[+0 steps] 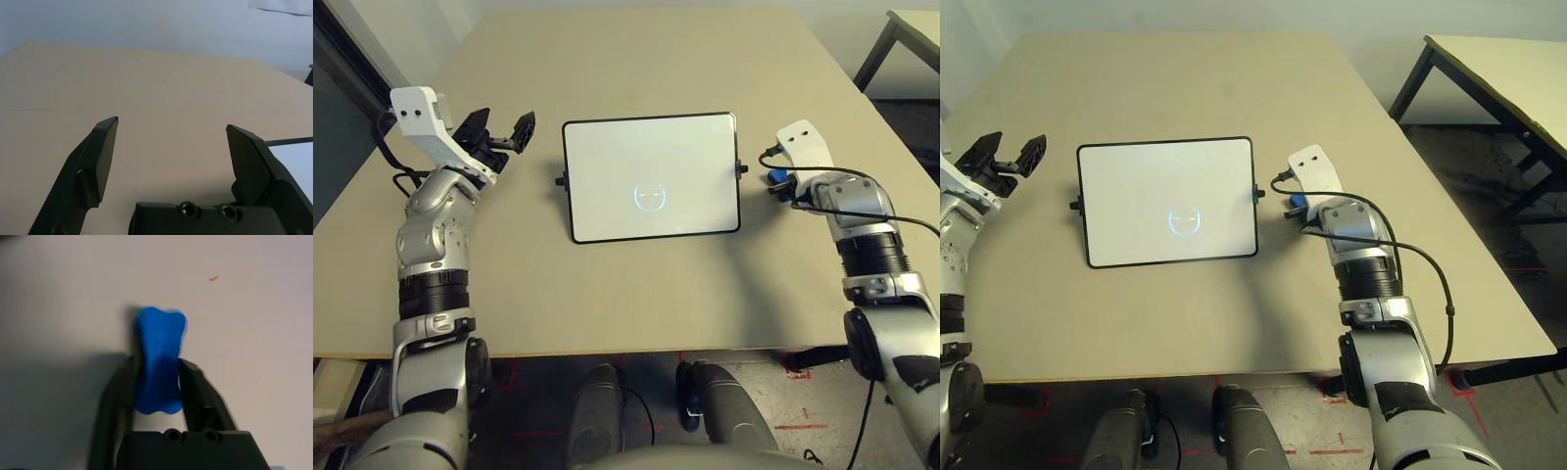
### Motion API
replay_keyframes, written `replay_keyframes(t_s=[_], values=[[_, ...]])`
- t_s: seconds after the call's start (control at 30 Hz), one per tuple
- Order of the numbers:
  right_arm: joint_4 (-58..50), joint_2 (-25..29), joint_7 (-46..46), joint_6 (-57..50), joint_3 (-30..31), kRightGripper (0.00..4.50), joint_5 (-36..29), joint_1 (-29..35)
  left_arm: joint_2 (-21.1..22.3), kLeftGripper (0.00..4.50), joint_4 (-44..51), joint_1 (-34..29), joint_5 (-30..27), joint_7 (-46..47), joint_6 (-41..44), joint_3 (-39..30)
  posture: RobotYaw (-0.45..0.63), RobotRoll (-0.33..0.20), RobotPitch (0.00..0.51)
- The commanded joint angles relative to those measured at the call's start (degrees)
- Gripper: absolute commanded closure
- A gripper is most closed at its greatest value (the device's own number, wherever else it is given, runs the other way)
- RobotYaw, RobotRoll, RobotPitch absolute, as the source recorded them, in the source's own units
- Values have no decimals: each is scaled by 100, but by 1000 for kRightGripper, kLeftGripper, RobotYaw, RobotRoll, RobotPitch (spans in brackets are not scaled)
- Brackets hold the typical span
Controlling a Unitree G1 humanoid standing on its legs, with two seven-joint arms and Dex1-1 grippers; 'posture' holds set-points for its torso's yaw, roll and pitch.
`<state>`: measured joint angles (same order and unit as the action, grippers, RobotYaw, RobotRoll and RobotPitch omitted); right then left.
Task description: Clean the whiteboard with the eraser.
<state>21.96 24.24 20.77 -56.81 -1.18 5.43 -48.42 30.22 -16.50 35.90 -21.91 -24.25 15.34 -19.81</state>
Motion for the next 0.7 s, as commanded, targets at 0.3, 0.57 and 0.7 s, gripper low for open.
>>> replay_keyframes(t_s=[0.3, 0.57, 0.7], values=[[969, 480, -973, 3596, -1170, 33, -363, 54, 41, 0, -713, 219, 322, 633, -651, -213, -5, 0, 137], [3243, 631, -1259, 6601, -1966, 33, -966, 581, 135, 0, -1620, -70, 559, 1047, -1421, -412, 8, 0, 121], [3826, 706, -1308, 7052, -2114, 33, -1124, 804, 107, 0, -1872, -262, 533, 996, -1484, -452, 8, 0, 107]])
